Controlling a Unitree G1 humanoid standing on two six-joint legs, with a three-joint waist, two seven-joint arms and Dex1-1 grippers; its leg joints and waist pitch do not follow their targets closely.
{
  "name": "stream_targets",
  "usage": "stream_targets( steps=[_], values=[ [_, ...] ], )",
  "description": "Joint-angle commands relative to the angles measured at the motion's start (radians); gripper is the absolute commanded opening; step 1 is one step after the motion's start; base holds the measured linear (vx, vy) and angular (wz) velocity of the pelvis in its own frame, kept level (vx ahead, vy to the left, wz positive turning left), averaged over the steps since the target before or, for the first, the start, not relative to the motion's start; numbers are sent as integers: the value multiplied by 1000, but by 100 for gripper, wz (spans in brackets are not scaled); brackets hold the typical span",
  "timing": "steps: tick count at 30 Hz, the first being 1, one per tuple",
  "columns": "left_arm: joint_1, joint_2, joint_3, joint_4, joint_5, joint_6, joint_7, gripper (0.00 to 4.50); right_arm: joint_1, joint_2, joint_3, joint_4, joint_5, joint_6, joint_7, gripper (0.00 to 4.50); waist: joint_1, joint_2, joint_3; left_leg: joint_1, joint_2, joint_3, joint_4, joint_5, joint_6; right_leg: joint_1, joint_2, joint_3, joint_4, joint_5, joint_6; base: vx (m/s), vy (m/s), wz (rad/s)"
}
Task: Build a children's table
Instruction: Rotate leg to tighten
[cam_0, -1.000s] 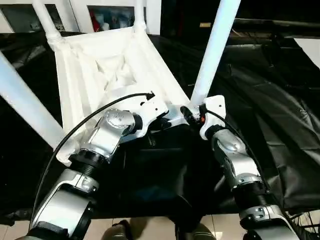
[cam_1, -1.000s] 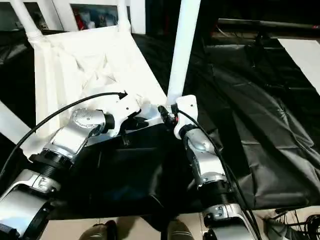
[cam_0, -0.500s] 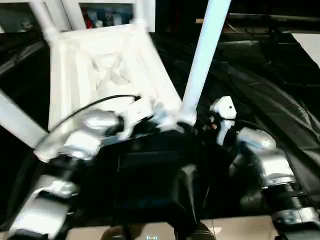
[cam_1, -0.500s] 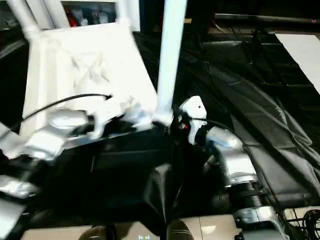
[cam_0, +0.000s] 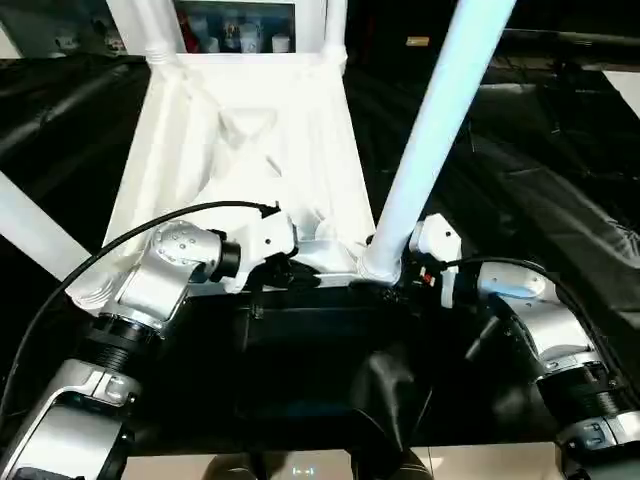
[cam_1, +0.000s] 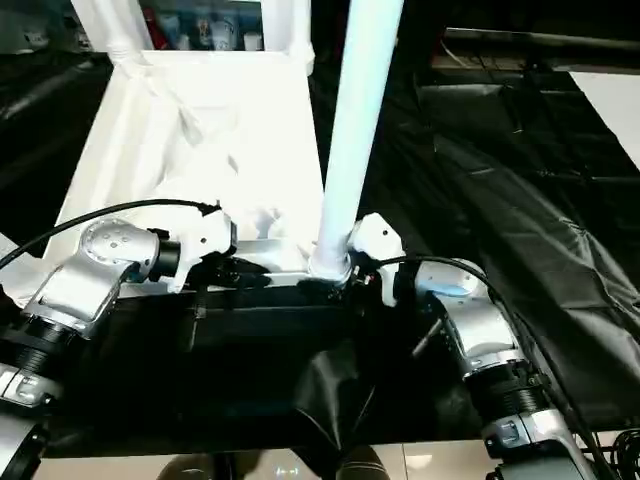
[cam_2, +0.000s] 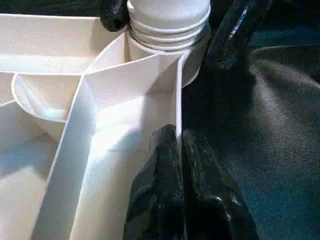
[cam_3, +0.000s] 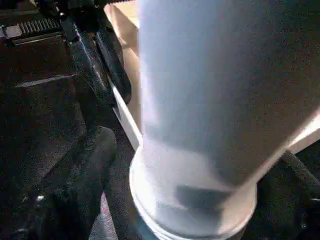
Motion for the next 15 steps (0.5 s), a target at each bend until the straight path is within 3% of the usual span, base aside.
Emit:
stream_targets(
  steps=[1, 2, 7, 15],
  values=[
    [40, -14, -34, 32, -14, 5, -26, 0, 8, -2, 10, 10, 10, 4, 30, 361, -2, -12, -66, 21, 53, -14, -45, -38, 165, 61, -57, 38, -34, -11, -309, 0, 0, 0],
    [40, -14, -35, 33, -14, 5, -26, 0, 8, -2, 10, 11, 10, 3, 33, 335, -2, -13, -65, 21, 53, -13, -45, -34, 169, 61, -57, 38, -33, -3, -311, 0, 0, 0],
    [37, -14, -39, 37, -17, 5, -27, 0, 11, -1, 11, 16, 16, 0, 38, 294, 0, -11, -65, 21, 54, -14, -44, -39, 174, 60, -57, 37, -34, -22, -315, 0, 0, 0],
    [23, -46, -30, 73, 2, 8, 34, 0, 23, 41, -10, 38, 3, 23, -50, 269, -1, -11, -66, 20, 53, -14, -43, -63, 156, 60, -57, 38, -37, -58, -309, 0, 0, 0]
  ],
)
